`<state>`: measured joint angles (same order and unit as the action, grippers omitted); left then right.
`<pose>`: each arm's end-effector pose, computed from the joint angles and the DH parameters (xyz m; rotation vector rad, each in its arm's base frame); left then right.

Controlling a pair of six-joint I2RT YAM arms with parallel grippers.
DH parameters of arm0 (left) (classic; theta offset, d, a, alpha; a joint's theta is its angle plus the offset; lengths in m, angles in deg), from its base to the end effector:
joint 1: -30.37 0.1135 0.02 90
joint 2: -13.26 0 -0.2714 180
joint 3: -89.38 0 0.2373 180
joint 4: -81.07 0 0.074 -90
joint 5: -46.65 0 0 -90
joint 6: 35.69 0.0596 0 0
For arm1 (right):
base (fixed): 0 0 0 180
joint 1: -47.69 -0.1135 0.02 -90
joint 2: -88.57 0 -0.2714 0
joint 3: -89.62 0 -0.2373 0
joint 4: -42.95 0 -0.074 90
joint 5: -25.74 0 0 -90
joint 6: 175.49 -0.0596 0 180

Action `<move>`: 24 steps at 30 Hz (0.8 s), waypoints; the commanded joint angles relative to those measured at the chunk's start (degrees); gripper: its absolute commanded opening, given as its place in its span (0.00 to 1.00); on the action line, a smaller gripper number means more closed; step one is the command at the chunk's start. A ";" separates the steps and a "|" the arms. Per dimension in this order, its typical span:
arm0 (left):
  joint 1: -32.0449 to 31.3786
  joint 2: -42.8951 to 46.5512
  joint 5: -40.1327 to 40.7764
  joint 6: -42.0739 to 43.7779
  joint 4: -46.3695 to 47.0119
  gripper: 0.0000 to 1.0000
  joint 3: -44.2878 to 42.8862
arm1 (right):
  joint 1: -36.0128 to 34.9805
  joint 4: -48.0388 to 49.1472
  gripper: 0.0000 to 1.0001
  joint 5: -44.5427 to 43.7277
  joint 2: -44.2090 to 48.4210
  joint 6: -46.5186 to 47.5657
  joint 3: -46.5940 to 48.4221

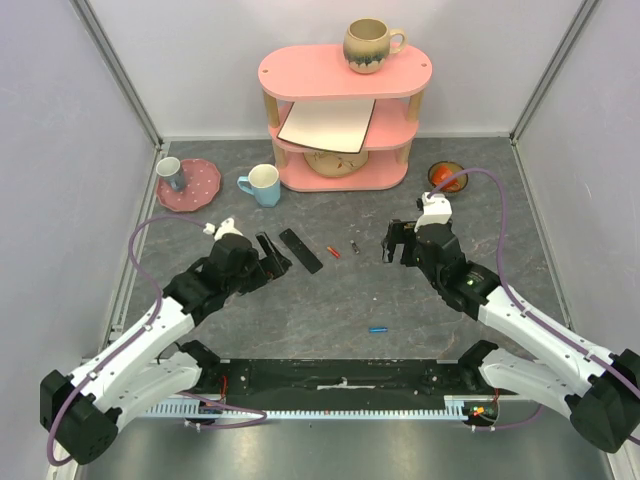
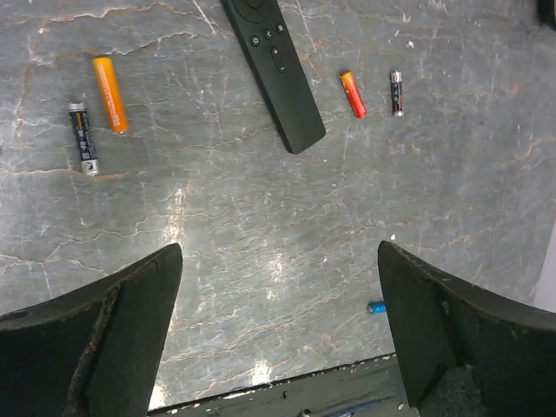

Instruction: Load the batteries into the remote control

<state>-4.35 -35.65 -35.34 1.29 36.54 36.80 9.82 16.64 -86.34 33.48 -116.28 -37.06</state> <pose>0.1519 -0.0951 0.2462 -0.4495 2.3159 -0.6281 0.1842 0.1148 0.2679 0.1116 2.0378 0.3592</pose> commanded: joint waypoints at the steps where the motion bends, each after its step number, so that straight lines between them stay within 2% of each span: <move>1: 0.79 2.05 3.86 -5.18 1.75 0.99 0.48 | -0.01 0.06 0.98 0.03 1.30 1.43 0.00; 4: 0.88 2.85 1.74 -4.63 10.10 0.81 4.43 | -0.01 -0.21 0.98 -0.76 1.48 1.52 -0.18; 5: 0.97 1.63 2.53 -5.08 11.77 0.64 4.71 | -0.01 -0.29 0.98 -0.77 1.39 1.60 -0.18; 7: 1.06 -2.14 3.94 -6.22 10.47 0.54 1.22 | -0.01 -0.47 0.98 -0.77 1.13 1.52 0.08; 8: 1.06 -7.90 4.99 -6.31 9.42 0.53 -0.72 | -0.01 -0.56 0.98 -0.59 1.04 1.60 0.17; 10: 1.06 -13.47 5.78 -6.75 6.26 0.58 -6.41 | -0.01 -0.64 0.98 -0.41 0.69 1.43 0.43; 13: 0.97 -20.69 7.63 -8.68 3.88 0.71 -11.70 | 0.07 -1.00 0.98 0.20 0.60 1.26 0.96; 14: 0.88 -22.01 8.59 -9.21 3.87 0.90 -12.60 | -0.01 -1.17 0.98 0.38 0.51 1.08 1.05; 15: 0.79 -24.89 9.04 -9.39 3.26 0.98 -13.47 | -0.01 -1.26 0.98 0.81 0.60 0.99 1.14; 19: 0.62 -33.87 10.36 -11.49 -2.87 0.99 -21.02 | -0.01 -1.26 0.98 1.52 0.60 0.46 1.05; 24: -0.17 -41.79 12.11 -15.10 -8.34 0.89 -26.83 | -0.01 -1.08 0.98 2.31 -0.45 -0.06 0.88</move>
<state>-3.78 -73.59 -27.04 -8.26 34.66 14.27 9.82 15.15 -85.29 33.59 -115.65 -37.06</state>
